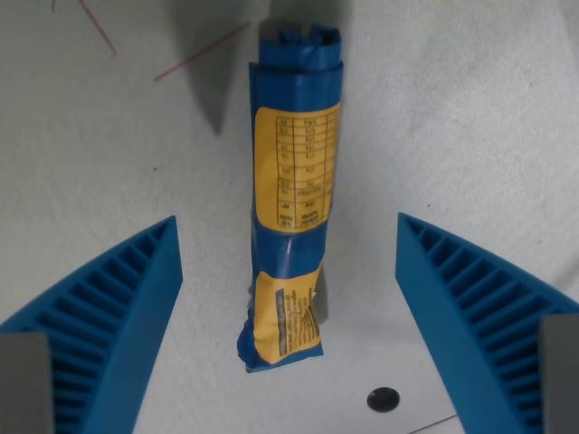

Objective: Move above the blue bag

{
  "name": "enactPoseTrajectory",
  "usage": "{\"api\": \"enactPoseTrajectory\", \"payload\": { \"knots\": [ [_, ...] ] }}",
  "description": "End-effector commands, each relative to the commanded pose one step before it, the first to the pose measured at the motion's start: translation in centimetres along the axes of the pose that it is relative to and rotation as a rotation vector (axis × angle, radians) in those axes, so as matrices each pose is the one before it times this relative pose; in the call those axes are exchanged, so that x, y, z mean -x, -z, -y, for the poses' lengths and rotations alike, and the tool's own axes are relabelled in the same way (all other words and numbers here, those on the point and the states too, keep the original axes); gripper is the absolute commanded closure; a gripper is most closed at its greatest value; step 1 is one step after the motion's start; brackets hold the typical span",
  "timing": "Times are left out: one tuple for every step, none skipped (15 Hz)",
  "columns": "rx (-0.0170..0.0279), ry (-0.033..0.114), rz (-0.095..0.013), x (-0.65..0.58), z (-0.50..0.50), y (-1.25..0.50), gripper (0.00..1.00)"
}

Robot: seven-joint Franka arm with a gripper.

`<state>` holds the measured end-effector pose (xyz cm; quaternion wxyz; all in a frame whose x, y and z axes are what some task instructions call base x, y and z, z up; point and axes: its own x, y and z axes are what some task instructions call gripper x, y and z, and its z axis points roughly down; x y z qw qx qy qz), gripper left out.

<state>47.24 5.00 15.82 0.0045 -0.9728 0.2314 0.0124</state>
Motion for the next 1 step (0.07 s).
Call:
{"api": "enactPoseTrajectory", "payload": {
  "knots": [
    [-0.02267,-0.0309,-0.0916,0.661,0.073,-0.251,0.00]
  ]
}}
